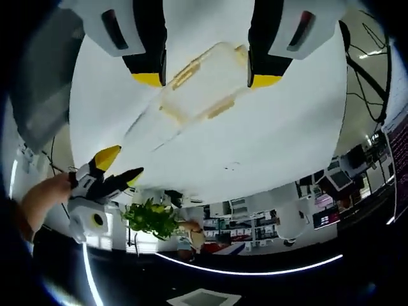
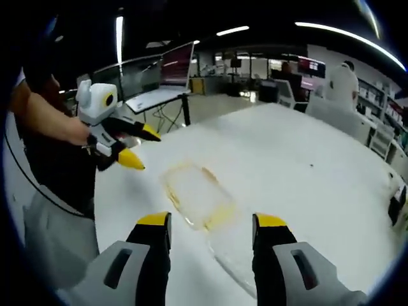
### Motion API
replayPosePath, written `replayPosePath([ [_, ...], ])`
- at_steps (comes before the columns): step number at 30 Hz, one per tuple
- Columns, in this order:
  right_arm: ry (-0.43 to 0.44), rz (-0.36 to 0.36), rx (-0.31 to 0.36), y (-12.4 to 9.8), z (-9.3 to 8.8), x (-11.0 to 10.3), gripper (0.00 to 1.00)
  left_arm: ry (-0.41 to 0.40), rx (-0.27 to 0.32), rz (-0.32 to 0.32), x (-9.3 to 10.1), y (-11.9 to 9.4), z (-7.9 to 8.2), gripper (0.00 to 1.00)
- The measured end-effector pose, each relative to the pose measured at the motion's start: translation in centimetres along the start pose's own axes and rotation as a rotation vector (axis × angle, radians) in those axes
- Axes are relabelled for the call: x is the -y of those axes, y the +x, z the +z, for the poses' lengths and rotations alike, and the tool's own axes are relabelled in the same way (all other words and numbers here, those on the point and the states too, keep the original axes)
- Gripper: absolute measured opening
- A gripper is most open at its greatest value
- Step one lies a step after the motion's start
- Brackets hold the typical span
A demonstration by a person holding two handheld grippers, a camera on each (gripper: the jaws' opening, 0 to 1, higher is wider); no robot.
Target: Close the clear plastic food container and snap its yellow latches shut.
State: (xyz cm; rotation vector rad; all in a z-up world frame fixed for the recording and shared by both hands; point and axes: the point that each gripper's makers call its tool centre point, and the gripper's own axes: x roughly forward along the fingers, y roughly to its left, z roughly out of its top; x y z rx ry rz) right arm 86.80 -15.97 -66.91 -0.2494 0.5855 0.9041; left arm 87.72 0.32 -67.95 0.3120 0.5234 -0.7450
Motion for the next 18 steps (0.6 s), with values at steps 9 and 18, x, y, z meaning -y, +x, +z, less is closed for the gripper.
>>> replayPosePath([
  [9, -0.096, 0.066, -0.035, 2.1, 0.6, 0.4, 0.46, 0.118, -0.031, -0.111, -0.5, 1.3, 0.8, 0.47],
  [18, -0.189, 0.133, -0.072, 3.7, 0.8, 0.4, 0.46, 0.272, -0.087, -0.227, -1.0, 2.4, -0.3, 0.48],
])
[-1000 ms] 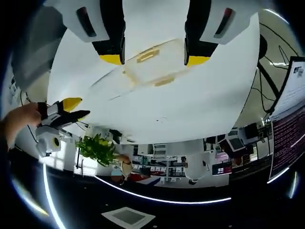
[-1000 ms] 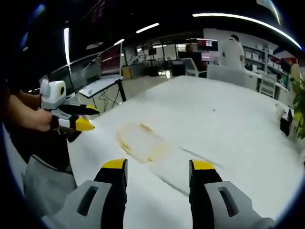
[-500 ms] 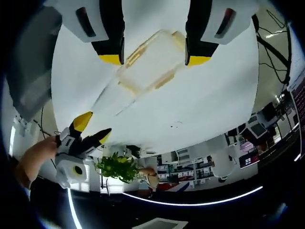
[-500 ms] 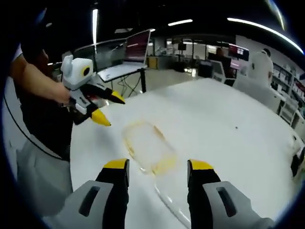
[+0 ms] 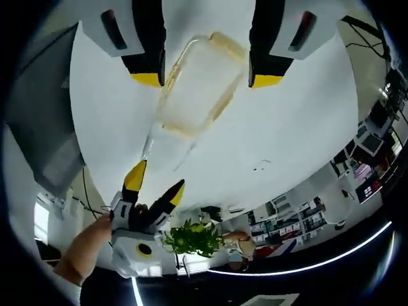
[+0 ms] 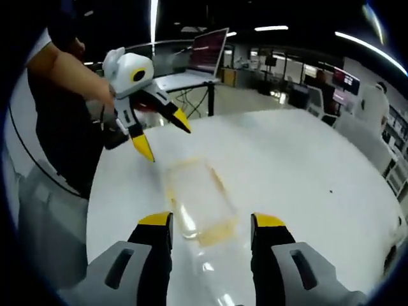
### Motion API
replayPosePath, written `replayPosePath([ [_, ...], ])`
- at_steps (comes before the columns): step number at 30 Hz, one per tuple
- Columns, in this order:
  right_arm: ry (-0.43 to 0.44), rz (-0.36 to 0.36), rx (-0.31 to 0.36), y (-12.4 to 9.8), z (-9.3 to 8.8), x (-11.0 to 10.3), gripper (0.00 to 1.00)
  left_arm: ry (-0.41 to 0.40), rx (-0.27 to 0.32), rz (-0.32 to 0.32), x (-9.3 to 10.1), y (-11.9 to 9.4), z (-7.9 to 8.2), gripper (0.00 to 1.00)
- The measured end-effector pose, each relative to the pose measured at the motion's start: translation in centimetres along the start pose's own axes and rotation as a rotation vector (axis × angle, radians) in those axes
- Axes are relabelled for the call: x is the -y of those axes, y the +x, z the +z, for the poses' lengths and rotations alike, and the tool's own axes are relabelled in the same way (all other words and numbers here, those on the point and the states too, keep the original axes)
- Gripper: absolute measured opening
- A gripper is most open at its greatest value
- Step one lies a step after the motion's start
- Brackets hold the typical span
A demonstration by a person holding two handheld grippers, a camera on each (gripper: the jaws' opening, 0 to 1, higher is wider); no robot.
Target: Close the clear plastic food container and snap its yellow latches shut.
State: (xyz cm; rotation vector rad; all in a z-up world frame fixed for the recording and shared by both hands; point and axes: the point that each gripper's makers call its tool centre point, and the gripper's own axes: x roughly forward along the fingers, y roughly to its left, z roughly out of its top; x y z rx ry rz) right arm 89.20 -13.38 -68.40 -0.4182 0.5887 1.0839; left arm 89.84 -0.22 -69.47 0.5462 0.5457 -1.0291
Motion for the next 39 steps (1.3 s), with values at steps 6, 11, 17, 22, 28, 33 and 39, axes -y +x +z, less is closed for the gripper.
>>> replayPosePath([
  [6, -0.057, 0.052, -0.043, 1.2, -0.3, 0.1, 0.48, 0.096, -0.065, -0.090, -0.2, 0.4, -1.1, 0.48],
  [11, -0.090, 0.096, -0.084, 2.1, -1.1, -0.3, 0.49, 0.165, -0.081, -0.166, 0.0, 0.6, -1.1, 0.49],
  [17, -0.114, 0.137, -0.130, 3.2, -1.9, -0.6, 0.50, 0.226, -0.118, -0.222, -0.3, 1.0, -1.8, 0.49],
  [22, -0.137, 0.161, -0.158, 4.0, -2.0, -0.5, 0.51, 0.263, -0.160, -0.266, -0.3, 1.5, -3.0, 0.49],
  [28, -0.125, 0.203, -0.241, 5.1, -3.1, -0.4, 0.56, 0.329, -0.231, -0.313, -0.9, 2.2, -5.5, 0.50],
  [33, -0.160, 0.213, -0.321, 5.7, -4.4, 0.2, 0.56, 0.324, -0.271, -0.333, -1.2, 2.5, -6.6, 0.51],
  [39, -0.184, 0.263, -0.391, 6.3, -5.6, -0.3, 0.58, 0.334, -0.288, -0.341, -1.8, 2.9, -7.0, 0.53],
])
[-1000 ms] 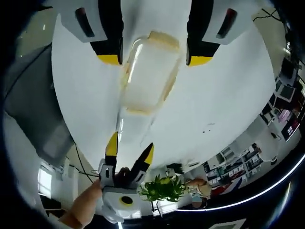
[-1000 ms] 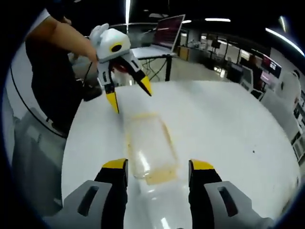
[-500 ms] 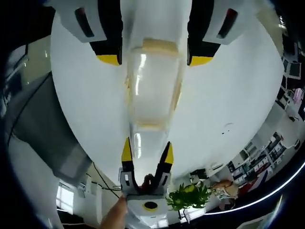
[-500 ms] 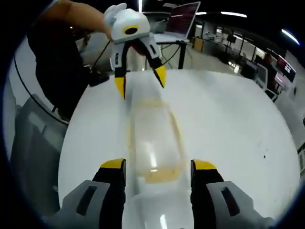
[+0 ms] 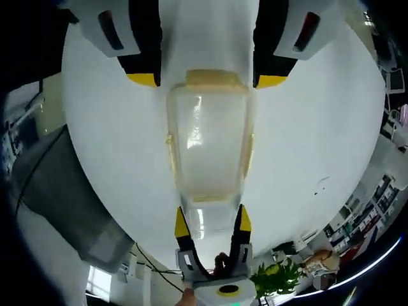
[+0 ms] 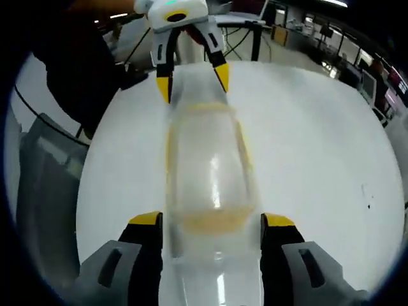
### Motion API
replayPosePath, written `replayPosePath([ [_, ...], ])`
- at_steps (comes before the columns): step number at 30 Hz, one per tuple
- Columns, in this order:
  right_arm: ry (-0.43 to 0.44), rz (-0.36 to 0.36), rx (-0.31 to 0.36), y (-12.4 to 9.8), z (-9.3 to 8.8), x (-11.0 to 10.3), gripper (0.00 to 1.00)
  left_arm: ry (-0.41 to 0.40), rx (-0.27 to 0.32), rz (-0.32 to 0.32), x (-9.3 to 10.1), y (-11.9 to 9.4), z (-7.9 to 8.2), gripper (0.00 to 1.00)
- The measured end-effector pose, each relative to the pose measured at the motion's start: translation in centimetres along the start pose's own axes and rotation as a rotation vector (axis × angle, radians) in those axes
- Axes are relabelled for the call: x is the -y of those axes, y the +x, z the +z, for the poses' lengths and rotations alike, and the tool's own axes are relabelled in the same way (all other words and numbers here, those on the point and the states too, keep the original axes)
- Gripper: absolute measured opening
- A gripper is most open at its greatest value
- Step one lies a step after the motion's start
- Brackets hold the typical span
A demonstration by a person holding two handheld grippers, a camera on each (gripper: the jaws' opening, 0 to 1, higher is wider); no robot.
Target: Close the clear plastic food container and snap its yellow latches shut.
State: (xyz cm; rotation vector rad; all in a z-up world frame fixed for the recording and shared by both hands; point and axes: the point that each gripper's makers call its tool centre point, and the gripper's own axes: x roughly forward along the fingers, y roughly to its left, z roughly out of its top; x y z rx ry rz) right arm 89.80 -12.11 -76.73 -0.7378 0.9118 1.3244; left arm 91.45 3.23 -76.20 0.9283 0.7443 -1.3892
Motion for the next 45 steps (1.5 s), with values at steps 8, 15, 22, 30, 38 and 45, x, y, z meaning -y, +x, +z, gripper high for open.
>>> replayPosePath([
  [8, -0.075, 0.011, -0.080, 0.9, -0.6, -0.7, 0.57, 0.006, -0.010, -0.007, -0.6, 0.6, -0.7, 0.53],
  [15, -0.092, 0.008, -0.123, 1.1, -1.2, -0.3, 0.56, -0.007, -0.013, -0.007, -0.8, 0.8, -1.0, 0.54],
  [22, -0.094, 0.009, -0.145, 1.8, -1.3, 0.4, 0.57, -0.002, -0.020, -0.014, -0.6, 1.2, -1.4, 0.54],
  [30, -0.106, -0.001, -0.183, 1.9, -1.7, 0.8, 0.54, 0.000, -0.020, -0.017, -0.7, 1.8, -1.0, 0.53],
  [38, -0.121, -0.015, -0.183, 2.0, -1.4, 0.8, 0.50, 0.016, -0.017, -0.031, -0.2, 1.9, -0.7, 0.49],
  [45, -0.109, -0.019, -0.184, 1.9, -1.3, 0.5, 0.46, 0.007, -0.010, -0.028, -0.1, 1.6, -0.5, 0.44],
])
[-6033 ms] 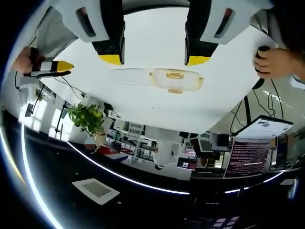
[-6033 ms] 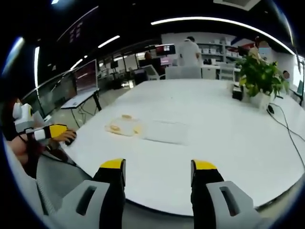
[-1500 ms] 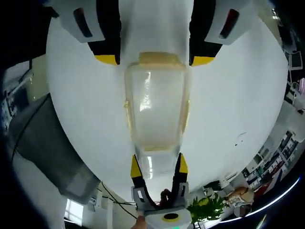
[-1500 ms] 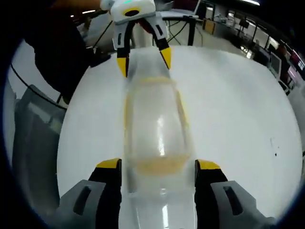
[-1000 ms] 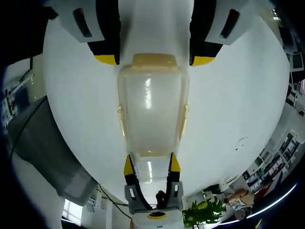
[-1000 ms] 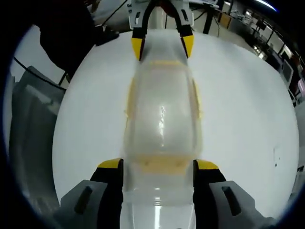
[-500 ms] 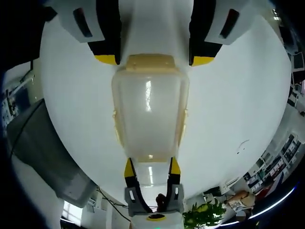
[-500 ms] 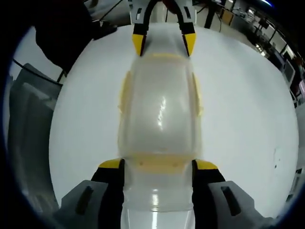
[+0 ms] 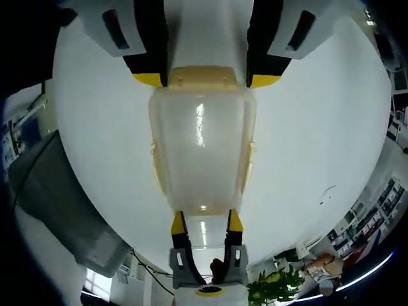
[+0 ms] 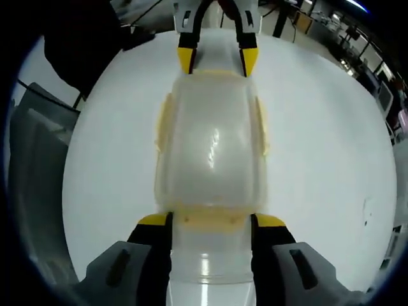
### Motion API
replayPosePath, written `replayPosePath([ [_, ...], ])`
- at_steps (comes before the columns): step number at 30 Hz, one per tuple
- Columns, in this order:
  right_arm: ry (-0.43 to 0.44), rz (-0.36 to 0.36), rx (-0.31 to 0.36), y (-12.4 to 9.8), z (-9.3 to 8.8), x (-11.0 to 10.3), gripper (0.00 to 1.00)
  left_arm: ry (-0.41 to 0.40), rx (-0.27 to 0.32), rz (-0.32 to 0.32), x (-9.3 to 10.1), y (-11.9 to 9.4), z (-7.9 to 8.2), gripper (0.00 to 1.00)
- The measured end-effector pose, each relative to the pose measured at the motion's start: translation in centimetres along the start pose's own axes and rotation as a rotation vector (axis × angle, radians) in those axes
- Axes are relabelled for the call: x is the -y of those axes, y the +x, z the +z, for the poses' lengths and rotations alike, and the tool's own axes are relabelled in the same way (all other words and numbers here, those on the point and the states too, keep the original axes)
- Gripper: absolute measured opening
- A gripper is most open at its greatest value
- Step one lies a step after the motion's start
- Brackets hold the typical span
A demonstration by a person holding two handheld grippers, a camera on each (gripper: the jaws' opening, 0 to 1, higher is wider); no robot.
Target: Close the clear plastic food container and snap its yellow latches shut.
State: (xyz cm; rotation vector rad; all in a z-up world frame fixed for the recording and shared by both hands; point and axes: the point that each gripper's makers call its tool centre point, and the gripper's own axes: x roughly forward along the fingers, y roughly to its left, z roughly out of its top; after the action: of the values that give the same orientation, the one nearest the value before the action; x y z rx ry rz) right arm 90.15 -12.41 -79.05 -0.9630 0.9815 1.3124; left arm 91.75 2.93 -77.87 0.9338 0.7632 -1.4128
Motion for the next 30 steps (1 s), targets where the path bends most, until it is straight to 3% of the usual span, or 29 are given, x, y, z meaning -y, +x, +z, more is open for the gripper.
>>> replayPosePath([
  [9, 0.000, -0.002, -0.003, -0.3, 0.0, -0.4, 0.38, -0.008, -0.009, 0.000, -0.1, -0.1, -0.3, 0.39],
  [11, 0.001, -0.001, -0.004, -0.3, -0.1, -0.3, 0.38, -0.038, -0.007, -0.029, 0.4, -0.1, -0.4, 0.34],
  [25, 0.000, -0.003, 0.001, -0.4, -0.2, 0.2, 0.35, -0.031, -0.027, -0.001, 0.0, 0.0, -0.2, 0.32],
  [30, 0.000, -0.008, 0.010, -1.1, 0.3, 0.6, 0.35, -0.034, -0.029, 0.006, -0.2, -1.2, 0.2, 0.32],
])
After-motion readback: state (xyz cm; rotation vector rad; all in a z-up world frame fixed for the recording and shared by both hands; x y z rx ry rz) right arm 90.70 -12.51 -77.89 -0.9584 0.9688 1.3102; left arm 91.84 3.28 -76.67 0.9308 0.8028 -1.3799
